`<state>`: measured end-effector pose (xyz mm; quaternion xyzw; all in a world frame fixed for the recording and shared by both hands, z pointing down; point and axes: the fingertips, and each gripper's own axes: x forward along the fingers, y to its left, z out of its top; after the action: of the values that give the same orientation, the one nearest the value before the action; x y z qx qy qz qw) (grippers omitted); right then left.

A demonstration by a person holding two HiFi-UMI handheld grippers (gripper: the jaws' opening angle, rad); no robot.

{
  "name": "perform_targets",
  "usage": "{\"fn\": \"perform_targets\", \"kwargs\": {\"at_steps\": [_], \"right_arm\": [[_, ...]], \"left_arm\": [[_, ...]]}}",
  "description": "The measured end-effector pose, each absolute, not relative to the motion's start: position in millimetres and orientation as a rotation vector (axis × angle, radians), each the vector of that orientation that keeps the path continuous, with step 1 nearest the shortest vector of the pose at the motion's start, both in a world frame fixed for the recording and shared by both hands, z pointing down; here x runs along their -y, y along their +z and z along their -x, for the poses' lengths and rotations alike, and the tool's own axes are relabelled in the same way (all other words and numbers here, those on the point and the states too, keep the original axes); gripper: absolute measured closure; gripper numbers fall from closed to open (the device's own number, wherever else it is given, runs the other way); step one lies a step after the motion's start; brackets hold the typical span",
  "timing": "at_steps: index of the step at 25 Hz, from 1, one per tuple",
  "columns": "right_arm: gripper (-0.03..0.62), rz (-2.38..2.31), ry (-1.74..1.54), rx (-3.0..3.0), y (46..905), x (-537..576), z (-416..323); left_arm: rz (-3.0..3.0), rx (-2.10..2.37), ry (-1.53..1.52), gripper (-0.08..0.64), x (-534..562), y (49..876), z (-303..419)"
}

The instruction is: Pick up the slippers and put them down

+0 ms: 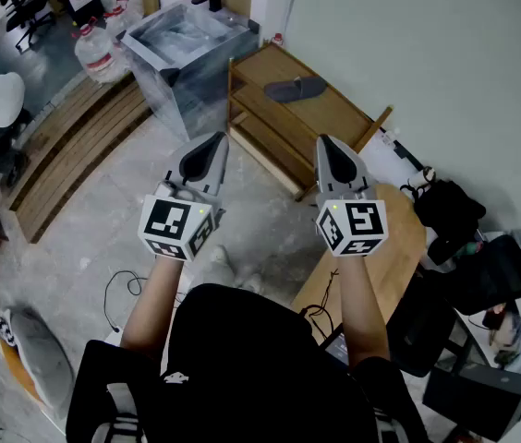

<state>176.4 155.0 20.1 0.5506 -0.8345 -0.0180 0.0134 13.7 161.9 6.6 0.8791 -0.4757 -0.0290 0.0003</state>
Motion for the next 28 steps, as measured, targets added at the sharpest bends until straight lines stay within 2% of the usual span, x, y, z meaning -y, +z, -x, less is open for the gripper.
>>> {"fn": "perform_targets", "kwargs": {"at_steps": [16, 28], "right_arm": [[0.6, -1.704, -0.014, 2.602, 33.5, -162.8, -184.6], [0.6, -1.676, 0.003, 2.601, 39.6, -116.6, -169.1]], "left_arm": [[-2.759, 1.483, -0.077, 0.554, -168.6, 12.7, -25.7], [-2.736, 1.476, -0.075, 0.554, -123.5, 21.4, -15.0]]}}
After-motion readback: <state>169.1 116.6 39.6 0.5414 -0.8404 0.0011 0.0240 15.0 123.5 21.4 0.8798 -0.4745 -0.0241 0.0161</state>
